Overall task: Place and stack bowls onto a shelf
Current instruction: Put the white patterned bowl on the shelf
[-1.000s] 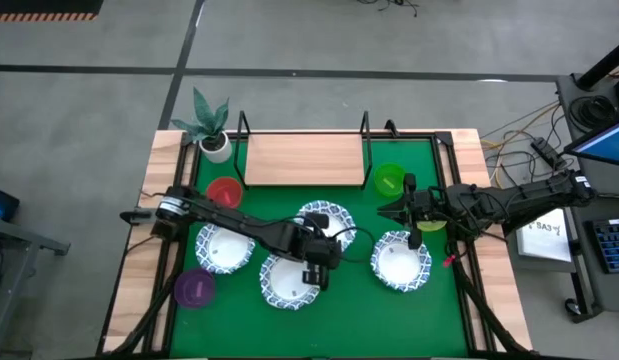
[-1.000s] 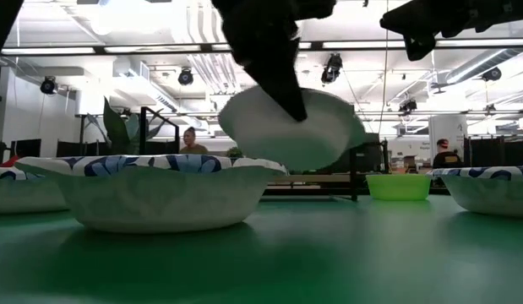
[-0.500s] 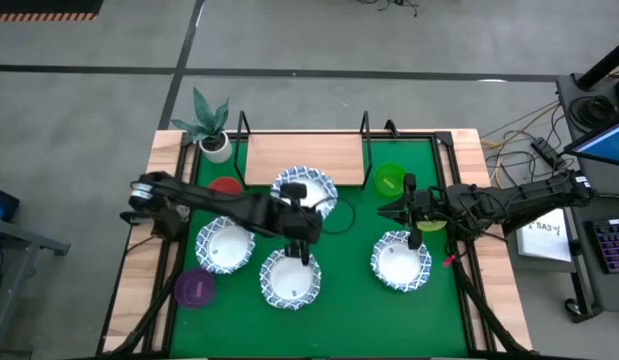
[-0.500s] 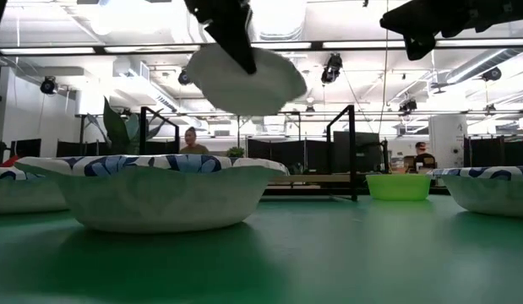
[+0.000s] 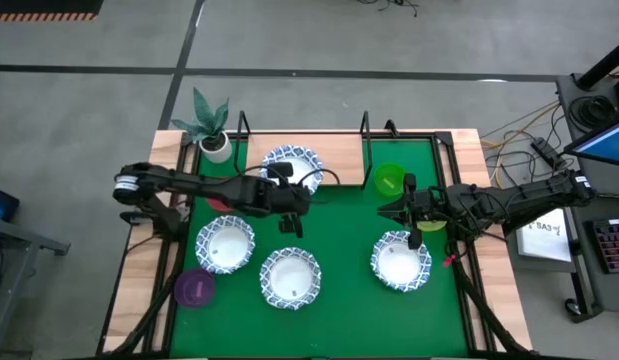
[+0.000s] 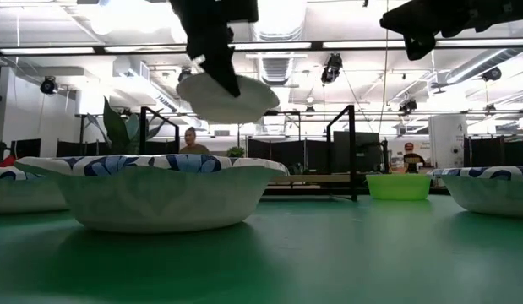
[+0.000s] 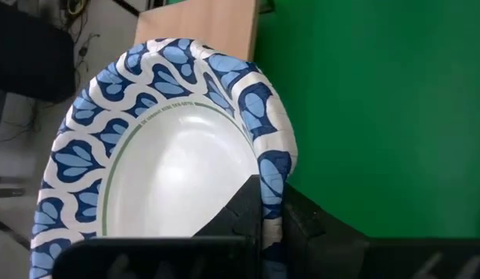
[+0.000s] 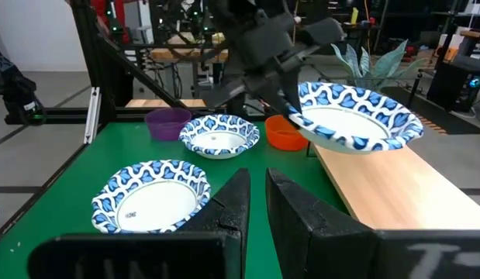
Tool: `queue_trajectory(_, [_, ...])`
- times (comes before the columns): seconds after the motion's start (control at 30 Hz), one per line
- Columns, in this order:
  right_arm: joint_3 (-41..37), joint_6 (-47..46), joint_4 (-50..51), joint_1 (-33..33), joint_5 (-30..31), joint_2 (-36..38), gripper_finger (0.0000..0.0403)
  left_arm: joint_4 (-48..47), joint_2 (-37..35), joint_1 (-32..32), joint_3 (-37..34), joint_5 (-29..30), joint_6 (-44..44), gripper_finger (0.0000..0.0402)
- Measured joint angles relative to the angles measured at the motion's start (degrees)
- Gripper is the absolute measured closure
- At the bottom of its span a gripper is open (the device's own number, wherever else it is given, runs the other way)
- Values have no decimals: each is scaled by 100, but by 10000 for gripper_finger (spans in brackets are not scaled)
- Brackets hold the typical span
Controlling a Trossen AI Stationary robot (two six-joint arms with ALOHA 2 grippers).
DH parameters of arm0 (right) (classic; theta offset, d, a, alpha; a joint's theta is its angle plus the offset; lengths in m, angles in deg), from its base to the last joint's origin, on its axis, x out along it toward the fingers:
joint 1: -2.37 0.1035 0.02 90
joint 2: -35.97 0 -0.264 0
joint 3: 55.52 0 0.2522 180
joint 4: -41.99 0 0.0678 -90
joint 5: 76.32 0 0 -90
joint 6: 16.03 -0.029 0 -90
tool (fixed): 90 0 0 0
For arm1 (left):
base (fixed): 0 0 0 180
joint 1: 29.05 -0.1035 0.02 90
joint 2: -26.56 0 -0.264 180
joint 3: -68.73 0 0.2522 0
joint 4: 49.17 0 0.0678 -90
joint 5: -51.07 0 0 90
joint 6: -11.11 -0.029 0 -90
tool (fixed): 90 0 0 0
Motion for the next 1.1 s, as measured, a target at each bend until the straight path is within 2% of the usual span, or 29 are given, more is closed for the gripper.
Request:
queue_trajectory(0.33, [0, 44, 0, -1, 2, 0, 369, 1582, -119, -722, -1028, 0, -429, 401])
queue_trajectory(0.8, [1, 96, 1, -1, 13, 0, 369, 3062, -114, -1715, -1458, -59, -885, 401])
queue_trajectory(1.0, [2, 152, 2, -1, 15, 0, 369, 3842, -110, -2049, -1458, -1013, -749, 401])
queue_trajectory(1.1, [0, 165, 2, -1, 15, 0, 369, 4223, -109, -2114, -1458, -1152, -626, 396])
